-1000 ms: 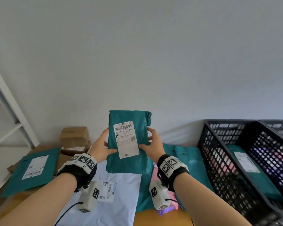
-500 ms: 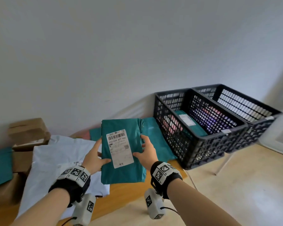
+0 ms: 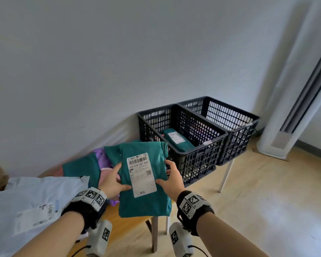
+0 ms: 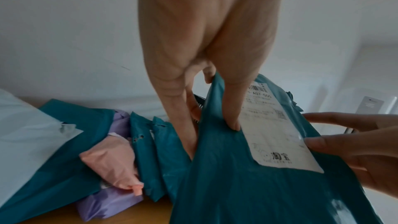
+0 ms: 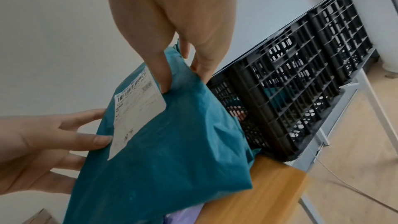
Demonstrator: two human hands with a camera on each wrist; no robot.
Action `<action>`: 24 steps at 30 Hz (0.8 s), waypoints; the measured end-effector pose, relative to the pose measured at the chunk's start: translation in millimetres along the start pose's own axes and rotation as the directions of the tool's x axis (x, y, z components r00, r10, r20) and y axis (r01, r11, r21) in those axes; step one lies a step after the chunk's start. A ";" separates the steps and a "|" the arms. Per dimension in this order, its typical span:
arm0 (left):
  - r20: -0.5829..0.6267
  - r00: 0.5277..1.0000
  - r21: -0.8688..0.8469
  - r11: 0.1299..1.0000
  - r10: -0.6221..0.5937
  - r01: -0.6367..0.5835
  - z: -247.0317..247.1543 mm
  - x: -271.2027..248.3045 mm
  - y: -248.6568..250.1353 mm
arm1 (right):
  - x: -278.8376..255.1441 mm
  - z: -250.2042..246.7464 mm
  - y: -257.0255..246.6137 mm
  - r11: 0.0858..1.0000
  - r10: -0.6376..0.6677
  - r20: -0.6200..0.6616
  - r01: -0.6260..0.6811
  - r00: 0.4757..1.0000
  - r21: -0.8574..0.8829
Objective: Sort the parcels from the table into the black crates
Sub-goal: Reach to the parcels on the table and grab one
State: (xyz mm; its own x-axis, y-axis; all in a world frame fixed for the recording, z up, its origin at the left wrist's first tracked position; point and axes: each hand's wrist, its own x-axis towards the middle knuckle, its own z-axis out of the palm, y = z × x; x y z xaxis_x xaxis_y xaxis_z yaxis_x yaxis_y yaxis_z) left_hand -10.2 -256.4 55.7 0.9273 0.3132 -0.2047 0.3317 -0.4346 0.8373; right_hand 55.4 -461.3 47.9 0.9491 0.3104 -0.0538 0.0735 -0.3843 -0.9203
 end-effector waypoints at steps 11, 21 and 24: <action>0.063 0.989 0.030 0.991 -0.130 0.128 114.3 21.6 137.3 | 40.1 -165.2 44.0 0.997 -0.070 0.023 0.070 0.997 0.036; 0.048 0.982 -0.023 0.982 -0.184 0.186 155.5 48.8 249.4 | 103.2 -270.9 18.4 0.990 -0.139 0.082 0.140 0.987 -0.002; 0.059 0.984 -0.049 0.984 -0.166 0.169 154.4 62.7 279.4 | 129.7 -288.8 2.8 0.986 -0.161 0.086 0.163 0.983 -0.019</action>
State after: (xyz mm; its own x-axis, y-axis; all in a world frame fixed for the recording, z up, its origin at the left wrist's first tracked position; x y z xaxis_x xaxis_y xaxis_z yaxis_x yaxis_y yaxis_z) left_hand 167.4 -488.6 198.5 0.8680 0.3308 -0.3703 0.4747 -0.3337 0.8145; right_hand 267.2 -673.2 150.3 0.8948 0.4421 0.0621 0.2335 -0.3448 -0.9092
